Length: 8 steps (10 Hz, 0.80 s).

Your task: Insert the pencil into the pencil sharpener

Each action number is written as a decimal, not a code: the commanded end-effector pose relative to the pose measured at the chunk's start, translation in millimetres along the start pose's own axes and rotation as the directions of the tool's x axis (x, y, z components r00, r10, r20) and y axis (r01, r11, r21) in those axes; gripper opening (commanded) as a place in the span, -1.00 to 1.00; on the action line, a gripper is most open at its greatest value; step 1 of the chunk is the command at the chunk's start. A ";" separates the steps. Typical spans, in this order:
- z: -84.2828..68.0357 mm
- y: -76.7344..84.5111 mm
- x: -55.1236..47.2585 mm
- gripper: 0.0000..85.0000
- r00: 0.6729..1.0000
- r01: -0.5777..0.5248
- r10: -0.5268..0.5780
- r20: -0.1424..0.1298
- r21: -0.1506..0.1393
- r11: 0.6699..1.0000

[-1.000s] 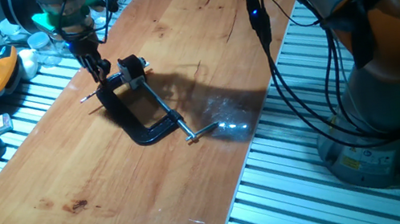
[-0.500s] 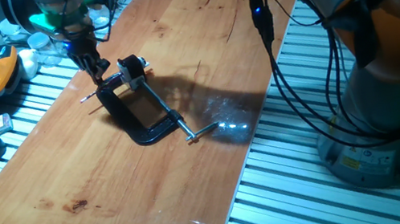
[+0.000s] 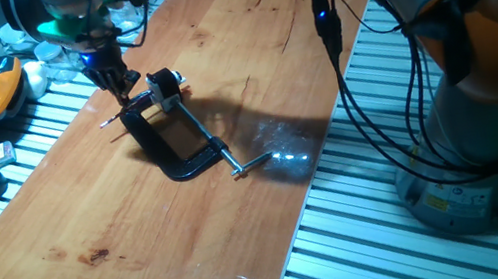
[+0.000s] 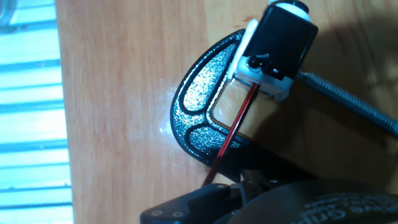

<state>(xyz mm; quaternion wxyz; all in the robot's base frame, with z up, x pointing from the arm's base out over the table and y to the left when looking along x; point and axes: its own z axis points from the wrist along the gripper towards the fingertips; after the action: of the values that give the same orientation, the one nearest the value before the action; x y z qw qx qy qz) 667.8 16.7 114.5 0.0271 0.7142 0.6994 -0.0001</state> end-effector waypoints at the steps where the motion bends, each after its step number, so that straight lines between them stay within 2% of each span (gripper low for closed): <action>1: -1.2 -1.1 -0.2 -1.00 0.749 0.662 -0.662 -0.005 -0.026 0.749; 3: -1.3 -1.9 -0.5 -1.00 0.622 0.782 -0.783 0.002 -0.023 0.622; 5: -1.6 -2.4 -0.2 -1.00 0.566 0.824 -0.824 -0.020 -0.019 0.566; 8: -7.9 -4.7 0.1 -1.00 0.557 0.829 -0.830 -0.028 -0.034 0.558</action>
<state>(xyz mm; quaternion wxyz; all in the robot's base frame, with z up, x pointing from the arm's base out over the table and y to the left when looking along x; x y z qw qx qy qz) 662.7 17.5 122.6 0.0170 0.6103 0.7920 0.0022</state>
